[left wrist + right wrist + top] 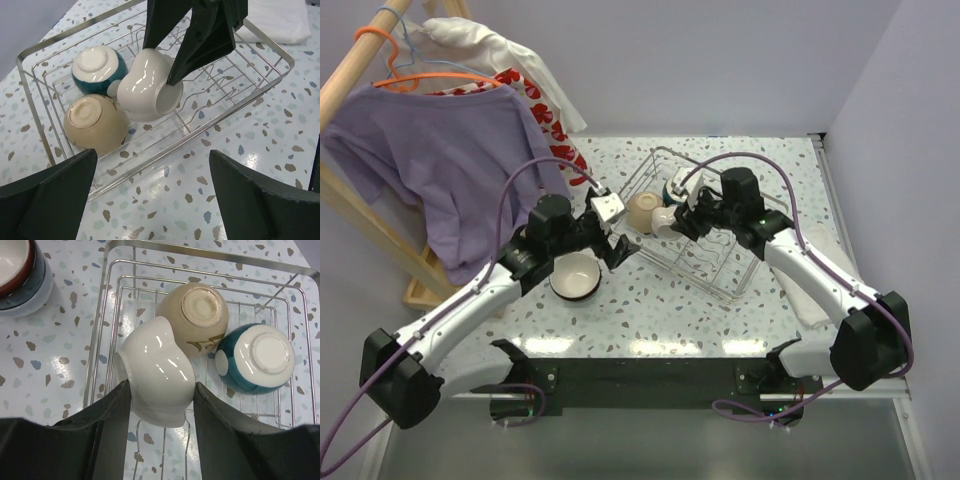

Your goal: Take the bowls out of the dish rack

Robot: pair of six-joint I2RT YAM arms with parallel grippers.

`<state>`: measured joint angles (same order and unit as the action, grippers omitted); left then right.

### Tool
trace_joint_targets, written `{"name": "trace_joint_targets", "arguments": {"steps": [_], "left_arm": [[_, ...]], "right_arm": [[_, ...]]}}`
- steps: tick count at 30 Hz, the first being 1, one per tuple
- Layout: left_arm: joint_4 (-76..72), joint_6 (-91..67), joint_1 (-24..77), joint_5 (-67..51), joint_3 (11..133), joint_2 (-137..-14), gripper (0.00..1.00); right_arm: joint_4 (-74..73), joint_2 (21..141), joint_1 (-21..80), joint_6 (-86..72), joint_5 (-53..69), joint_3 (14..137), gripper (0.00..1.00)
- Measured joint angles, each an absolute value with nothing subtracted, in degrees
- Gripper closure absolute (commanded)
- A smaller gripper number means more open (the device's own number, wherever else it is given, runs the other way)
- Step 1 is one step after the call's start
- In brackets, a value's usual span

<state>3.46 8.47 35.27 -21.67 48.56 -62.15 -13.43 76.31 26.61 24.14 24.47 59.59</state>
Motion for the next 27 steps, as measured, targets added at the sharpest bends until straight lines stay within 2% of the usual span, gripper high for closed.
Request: {"name": "trace_joint_targets", "arguments": {"steps": [4, 10, 17, 20, 27], "left_arm": [[5.37, 14.0, 30.61, -33.45, 53.91, -68.12, 0.01], [11.05, 21.61, 26.76, -44.71, 63.24, -76.73, 0.03], [20.71, 28.86, 25.54, -52.64, 74.63, -88.64, 0.16], [24.75, 30.94, 25.5, -54.61, 78.41, -93.14, 0.17], [28.6, 32.25, 25.5, -57.82, 83.22, -98.5, 0.28]], "right_arm": [[-13.02, 76.31, 26.63, 25.61, 26.48, 59.11, 1.0], [-12.84, 76.29, 26.63, 27.64, 28.21, 59.09, 1.0], [-12.91, 75.33, 26.63, 30.74, 31.7, 59.13, 1.0], [-13.26, 75.31, 26.63, 31.88, 32.58, 59.48, 1.0], [-13.26, 75.35, 26.63, 32.82, 33.21, 60.2, 1.0]]}}
